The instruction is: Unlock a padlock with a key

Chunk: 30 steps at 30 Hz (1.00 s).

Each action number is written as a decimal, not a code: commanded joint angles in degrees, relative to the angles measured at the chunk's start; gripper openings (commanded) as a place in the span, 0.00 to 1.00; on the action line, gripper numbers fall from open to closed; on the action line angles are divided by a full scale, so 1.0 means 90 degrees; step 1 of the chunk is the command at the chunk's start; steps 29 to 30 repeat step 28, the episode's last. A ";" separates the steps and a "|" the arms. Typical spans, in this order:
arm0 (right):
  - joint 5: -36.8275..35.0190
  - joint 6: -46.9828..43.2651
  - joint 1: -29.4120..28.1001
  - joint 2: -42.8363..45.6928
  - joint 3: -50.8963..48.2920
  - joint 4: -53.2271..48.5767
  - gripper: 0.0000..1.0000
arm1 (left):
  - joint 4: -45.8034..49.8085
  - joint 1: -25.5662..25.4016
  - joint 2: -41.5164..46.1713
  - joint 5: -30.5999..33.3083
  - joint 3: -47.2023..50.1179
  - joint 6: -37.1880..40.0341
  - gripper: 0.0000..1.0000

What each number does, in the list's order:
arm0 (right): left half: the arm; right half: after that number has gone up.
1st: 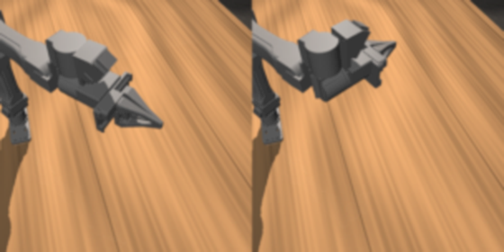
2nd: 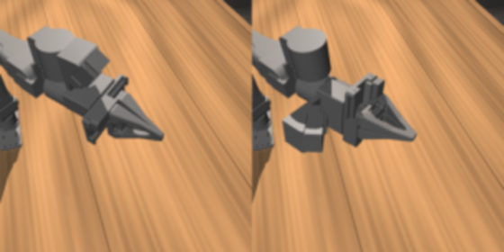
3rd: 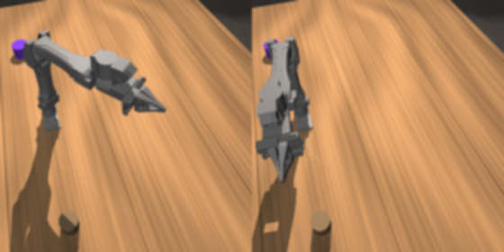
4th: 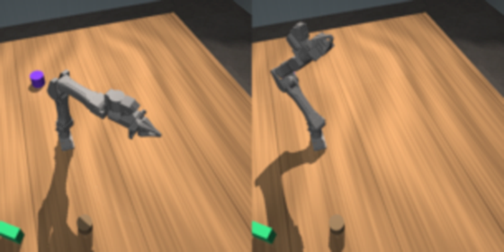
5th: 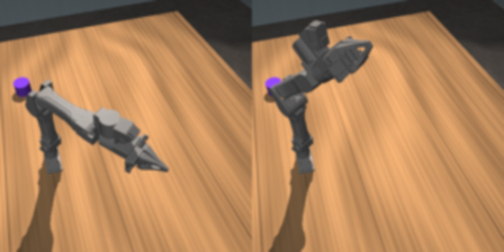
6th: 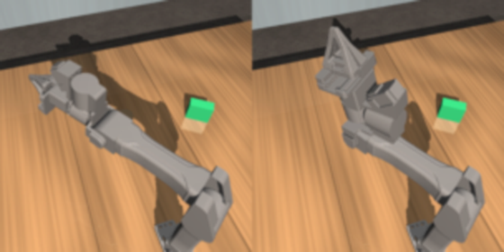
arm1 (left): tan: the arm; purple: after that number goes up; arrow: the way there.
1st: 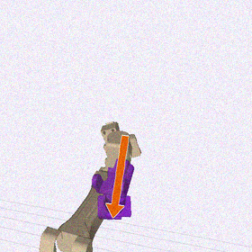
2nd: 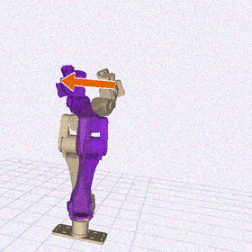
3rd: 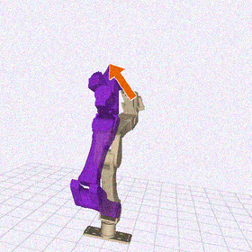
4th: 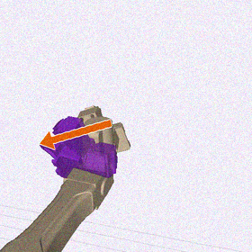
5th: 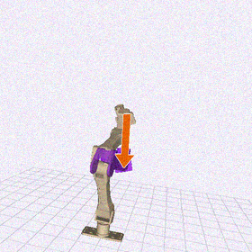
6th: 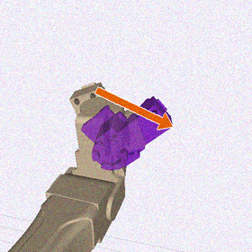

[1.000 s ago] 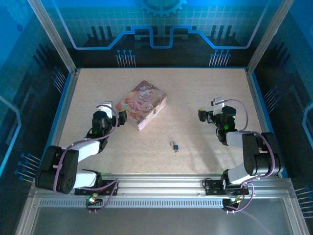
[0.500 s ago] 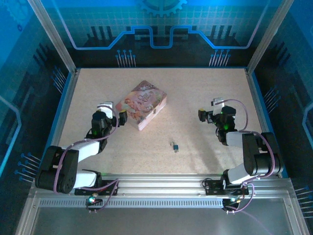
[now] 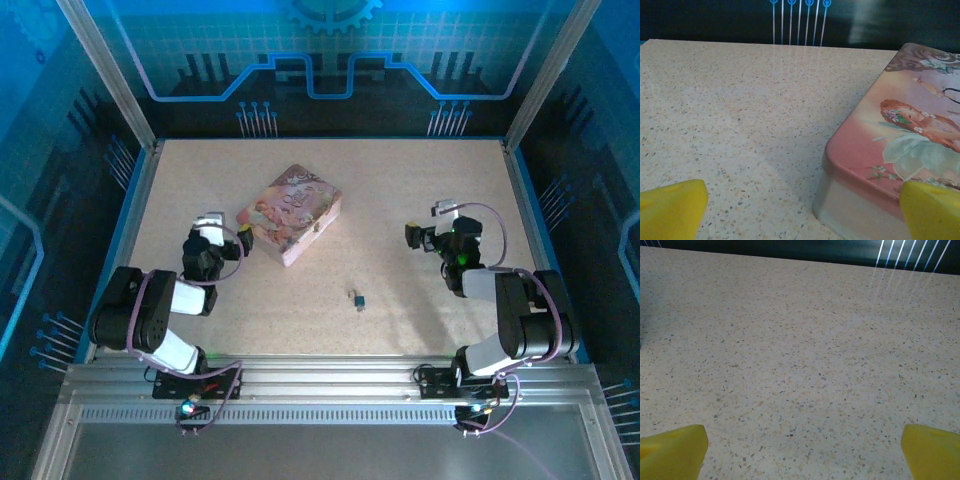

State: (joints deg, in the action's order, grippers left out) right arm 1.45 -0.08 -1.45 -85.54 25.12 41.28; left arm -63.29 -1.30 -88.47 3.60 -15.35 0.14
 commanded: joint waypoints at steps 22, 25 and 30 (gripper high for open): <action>-0.0210 -0.0093 -0.0135 -0.0076 -0.0003 0.0139 1.00 | 0.1124 0.0311 -0.0015 -0.0263 -0.0685 -0.0171 0.99; -0.0210 -0.0093 -0.0137 -0.0076 -0.0008 0.0140 1.00 | 0.1124 0.0311 -0.0015 -0.0263 -0.0684 -0.0172 0.99; -0.0209 -0.0093 -0.0140 -0.0067 -0.0008 0.0150 1.00 | 0.1124 0.0311 -0.0021 -0.0263 -0.0685 -0.0172 0.99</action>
